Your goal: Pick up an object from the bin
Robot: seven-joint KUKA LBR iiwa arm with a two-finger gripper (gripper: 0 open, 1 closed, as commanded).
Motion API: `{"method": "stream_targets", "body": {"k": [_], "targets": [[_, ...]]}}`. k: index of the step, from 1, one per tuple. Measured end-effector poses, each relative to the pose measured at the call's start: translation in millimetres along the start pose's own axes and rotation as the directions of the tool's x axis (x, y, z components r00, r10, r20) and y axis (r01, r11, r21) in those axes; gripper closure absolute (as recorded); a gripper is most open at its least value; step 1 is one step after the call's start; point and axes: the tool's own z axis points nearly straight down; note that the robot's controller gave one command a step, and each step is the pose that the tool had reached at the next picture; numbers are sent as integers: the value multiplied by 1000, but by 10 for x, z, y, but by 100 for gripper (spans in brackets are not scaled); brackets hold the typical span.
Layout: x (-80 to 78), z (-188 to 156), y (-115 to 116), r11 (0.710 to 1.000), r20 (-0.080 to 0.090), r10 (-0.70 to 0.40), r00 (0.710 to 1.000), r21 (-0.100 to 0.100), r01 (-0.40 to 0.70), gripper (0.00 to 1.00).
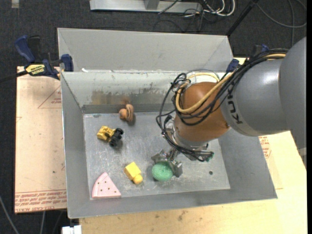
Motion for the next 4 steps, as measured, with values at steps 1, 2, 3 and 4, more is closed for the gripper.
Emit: {"method": "stream_targets", "body": {"k": [1,2,3,4], "targets": [[0,0,0,1000,0,0,1000,0,0,100],[0,0,0,1000,0,0,1000,0,0,100],[0,0,0,1000,0,-1,1000,0,1,100],[0,0,0,1000,0,-1,1000,0,1,100]]}}
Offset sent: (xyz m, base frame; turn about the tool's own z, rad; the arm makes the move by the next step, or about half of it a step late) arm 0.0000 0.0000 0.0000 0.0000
